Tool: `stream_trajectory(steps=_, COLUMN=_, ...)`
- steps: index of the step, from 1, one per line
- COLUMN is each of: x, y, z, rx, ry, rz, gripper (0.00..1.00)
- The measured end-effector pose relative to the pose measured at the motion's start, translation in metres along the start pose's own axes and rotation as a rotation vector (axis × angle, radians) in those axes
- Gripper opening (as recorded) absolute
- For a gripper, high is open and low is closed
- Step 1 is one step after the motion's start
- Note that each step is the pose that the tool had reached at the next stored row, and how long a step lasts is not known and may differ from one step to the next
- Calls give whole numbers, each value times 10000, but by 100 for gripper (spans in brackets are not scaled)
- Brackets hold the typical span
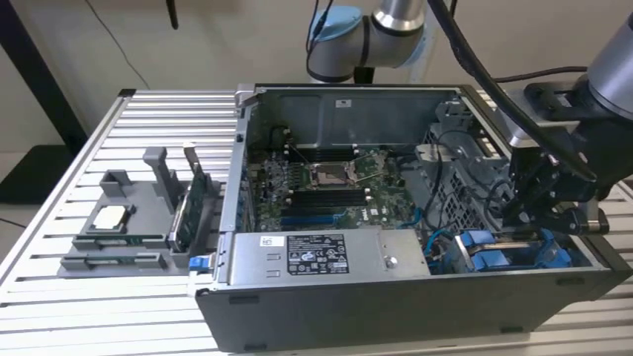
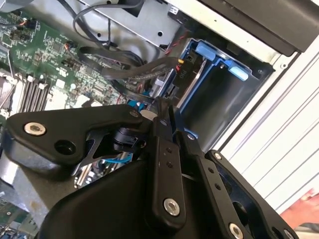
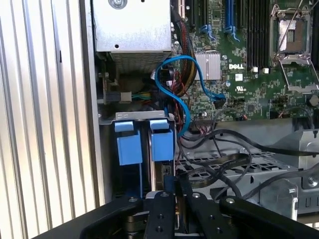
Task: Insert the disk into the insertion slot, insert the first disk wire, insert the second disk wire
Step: 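Insert the second disk wire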
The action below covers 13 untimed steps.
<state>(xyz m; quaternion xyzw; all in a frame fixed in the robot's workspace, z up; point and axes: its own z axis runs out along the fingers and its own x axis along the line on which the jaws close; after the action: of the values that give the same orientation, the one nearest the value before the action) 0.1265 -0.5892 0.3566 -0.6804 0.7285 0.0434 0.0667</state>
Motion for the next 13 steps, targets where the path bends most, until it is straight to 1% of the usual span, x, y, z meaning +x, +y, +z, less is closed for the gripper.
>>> stream_trajectory(steps=4, x=5, y=-2, z=31, rx=-66, ry=12, rz=205, gripper=16)
stream_trajectory(steps=10, x=3, y=-48, z=45, rx=-76, ry=17, rz=348, gripper=16)
stream_trajectory(steps=13, x=4, y=-68, z=55, rx=-107, ry=22, rz=415, gripper=16)
